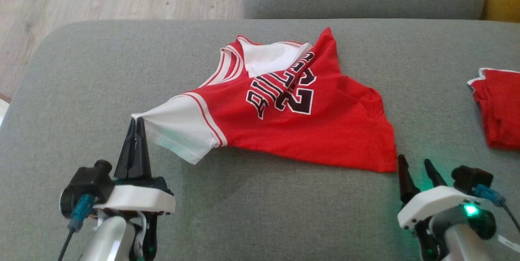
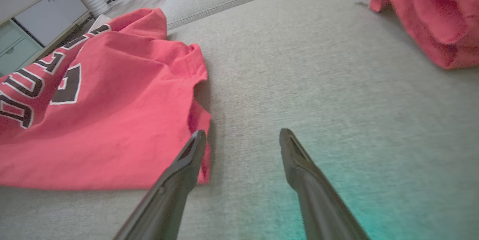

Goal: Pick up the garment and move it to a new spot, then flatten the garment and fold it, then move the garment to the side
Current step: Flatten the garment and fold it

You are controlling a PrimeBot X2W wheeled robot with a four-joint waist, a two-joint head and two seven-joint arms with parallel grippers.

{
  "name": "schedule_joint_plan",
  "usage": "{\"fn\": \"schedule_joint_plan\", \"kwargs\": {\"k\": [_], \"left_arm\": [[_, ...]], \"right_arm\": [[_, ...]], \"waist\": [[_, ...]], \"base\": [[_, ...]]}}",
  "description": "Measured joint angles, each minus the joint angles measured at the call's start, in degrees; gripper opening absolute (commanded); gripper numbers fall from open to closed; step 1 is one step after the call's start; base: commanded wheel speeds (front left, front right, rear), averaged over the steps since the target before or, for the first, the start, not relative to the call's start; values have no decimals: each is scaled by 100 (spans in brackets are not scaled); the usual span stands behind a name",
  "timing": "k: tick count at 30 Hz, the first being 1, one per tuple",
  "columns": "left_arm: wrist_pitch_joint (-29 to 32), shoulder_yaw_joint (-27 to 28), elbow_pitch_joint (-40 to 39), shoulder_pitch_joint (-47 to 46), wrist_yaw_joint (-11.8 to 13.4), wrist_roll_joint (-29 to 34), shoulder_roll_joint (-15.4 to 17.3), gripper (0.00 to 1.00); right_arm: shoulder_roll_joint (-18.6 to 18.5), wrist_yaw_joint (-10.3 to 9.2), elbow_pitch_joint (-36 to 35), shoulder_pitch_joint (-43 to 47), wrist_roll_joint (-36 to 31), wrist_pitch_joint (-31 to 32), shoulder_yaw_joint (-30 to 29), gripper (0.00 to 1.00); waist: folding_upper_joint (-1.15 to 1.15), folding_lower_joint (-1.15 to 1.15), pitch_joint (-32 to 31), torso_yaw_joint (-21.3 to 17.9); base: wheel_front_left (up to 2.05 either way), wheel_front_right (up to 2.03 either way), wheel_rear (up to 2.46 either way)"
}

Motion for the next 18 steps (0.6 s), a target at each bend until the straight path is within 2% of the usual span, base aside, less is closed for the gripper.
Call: {"fn": "schedule_joint_plan", "kwargs": {"k": [7,18], "left_arm": [[2,-55,-62,20,0,47,3,0],[7,-113,-69,130,8,46,26,0]], "right_arm": [[1,0,366,-172,449,49,548,100],[-12,0,734,-314,520,107,725,100]], "waist": [[0,0,37,58],[0,0,-22,13]], "base": [[0,0,0],[0,0,0]]}}
